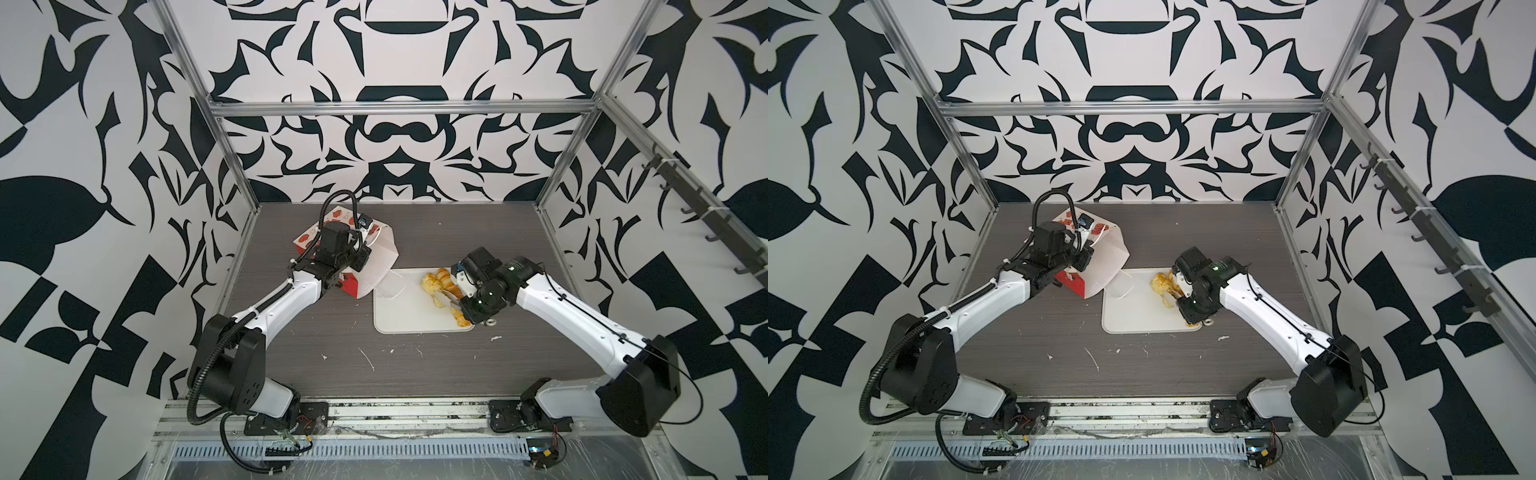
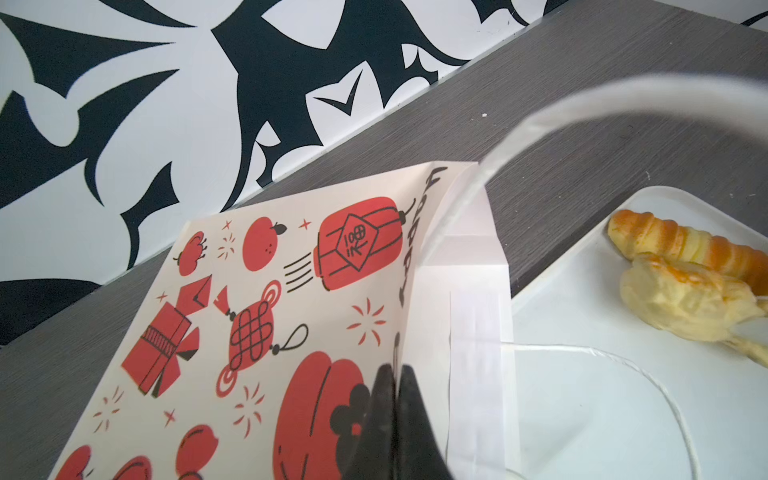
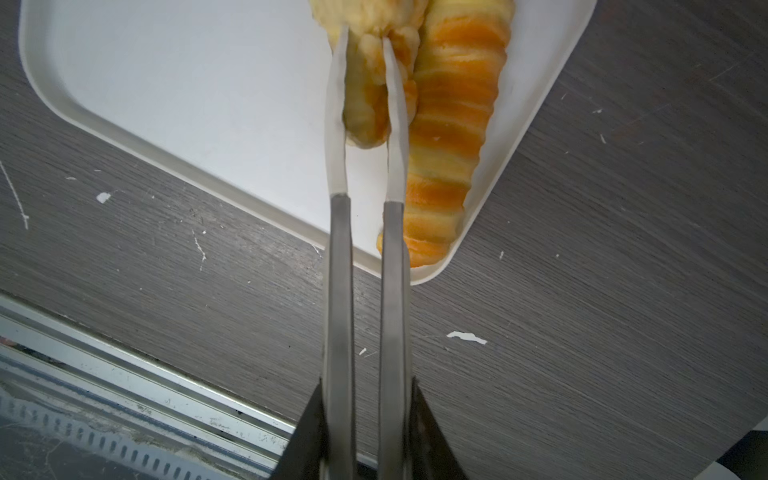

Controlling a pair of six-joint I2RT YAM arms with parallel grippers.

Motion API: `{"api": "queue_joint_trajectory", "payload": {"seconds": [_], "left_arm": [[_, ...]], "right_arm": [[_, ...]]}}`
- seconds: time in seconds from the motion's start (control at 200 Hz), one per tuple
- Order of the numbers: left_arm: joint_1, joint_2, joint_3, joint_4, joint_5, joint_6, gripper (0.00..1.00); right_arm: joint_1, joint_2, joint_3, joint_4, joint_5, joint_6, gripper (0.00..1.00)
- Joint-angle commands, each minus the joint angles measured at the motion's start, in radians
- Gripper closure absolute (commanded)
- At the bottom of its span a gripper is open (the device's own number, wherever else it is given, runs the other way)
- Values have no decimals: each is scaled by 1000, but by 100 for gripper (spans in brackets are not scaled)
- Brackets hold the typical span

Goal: Take the fake bread out of the paper bag
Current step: 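Lower the bread onto the tray beside the first roll and release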

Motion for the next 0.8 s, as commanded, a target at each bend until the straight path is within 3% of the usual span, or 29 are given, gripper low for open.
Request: {"api": "queue_joint_trajectory", "payload": {"seconds": [0.0,0.065,0.285,0.58,0.795], "left_arm": [[-1,-23,-14,25,12,-8,100],[-1,-22,-12,26,13,-7,100],[0,-26,-13,27,9,-7,100],[0,-31,-15,21,16,-10,100],[-1,-37,-18,23,16,-12,100]], "right_arm": [[14,19,-10,47,-4,49,83],[16,27,-17,62,-33,53,80],[16,-2,-56,135,-137,68,59],[15,-32,-77,174,-165,75,57],[16,-140,-81,241,-126,78,58]]}}
